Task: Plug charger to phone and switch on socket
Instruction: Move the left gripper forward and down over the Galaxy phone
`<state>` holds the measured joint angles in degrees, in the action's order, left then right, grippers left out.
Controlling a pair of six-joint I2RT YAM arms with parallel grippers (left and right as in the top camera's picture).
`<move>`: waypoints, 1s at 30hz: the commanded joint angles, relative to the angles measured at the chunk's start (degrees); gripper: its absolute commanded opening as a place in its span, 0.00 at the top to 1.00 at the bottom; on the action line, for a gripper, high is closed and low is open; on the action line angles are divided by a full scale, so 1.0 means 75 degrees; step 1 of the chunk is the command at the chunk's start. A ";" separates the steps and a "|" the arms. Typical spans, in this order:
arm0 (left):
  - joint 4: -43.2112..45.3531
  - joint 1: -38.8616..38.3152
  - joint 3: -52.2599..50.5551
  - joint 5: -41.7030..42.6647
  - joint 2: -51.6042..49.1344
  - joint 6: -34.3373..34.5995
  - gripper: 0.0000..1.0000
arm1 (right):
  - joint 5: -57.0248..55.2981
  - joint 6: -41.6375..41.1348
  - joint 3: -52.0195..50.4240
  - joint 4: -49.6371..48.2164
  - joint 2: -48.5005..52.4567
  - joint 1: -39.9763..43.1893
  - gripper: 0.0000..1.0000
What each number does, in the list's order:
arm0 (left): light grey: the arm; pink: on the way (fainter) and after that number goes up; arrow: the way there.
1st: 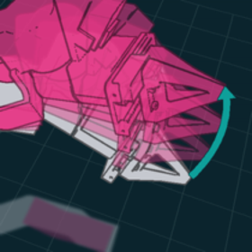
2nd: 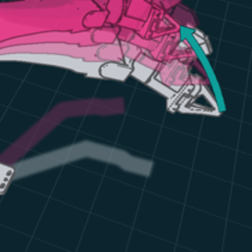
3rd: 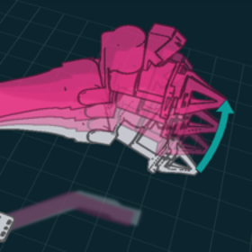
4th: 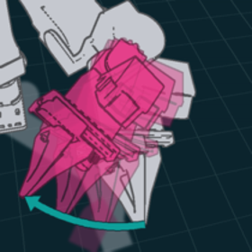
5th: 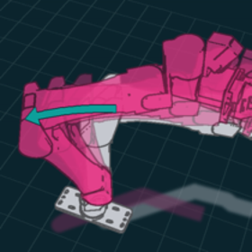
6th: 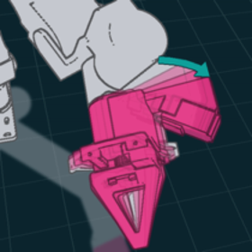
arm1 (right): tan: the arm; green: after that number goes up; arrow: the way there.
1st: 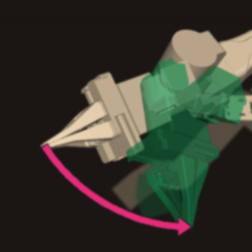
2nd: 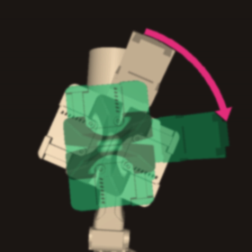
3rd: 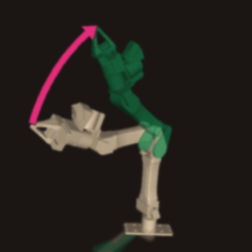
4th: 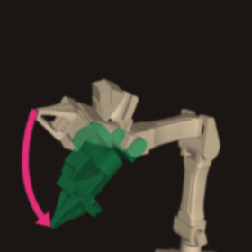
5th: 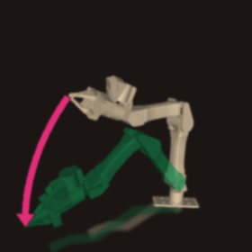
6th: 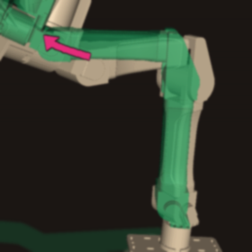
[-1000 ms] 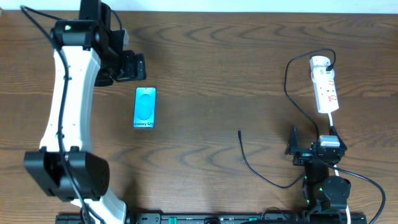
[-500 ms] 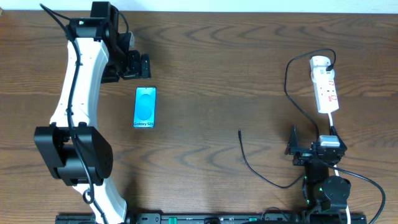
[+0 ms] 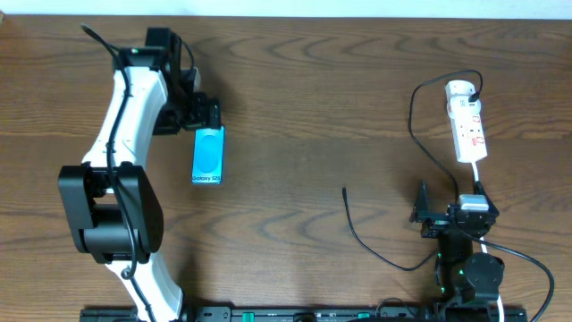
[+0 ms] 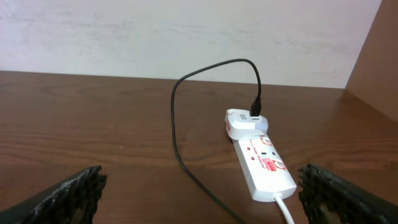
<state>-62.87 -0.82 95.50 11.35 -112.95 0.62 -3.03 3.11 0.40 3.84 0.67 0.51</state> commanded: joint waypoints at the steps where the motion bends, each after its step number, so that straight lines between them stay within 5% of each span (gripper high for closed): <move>1: 0.0382 -0.0152 -0.0615 -0.0294 -0.0073 -0.0038 0.02 | -0.0029 -0.0119 -0.0015 0.0032 -0.0047 0.0035 0.01; 30: 0.2101 -0.0338 -0.2457 -0.0667 -0.0073 0.0306 0.02 | -0.0029 -0.0119 -0.0012 0.0032 -0.0047 0.0035 0.01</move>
<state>-47.40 -3.22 77.52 7.14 -113.16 1.98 -3.03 3.11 0.40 3.84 0.67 0.51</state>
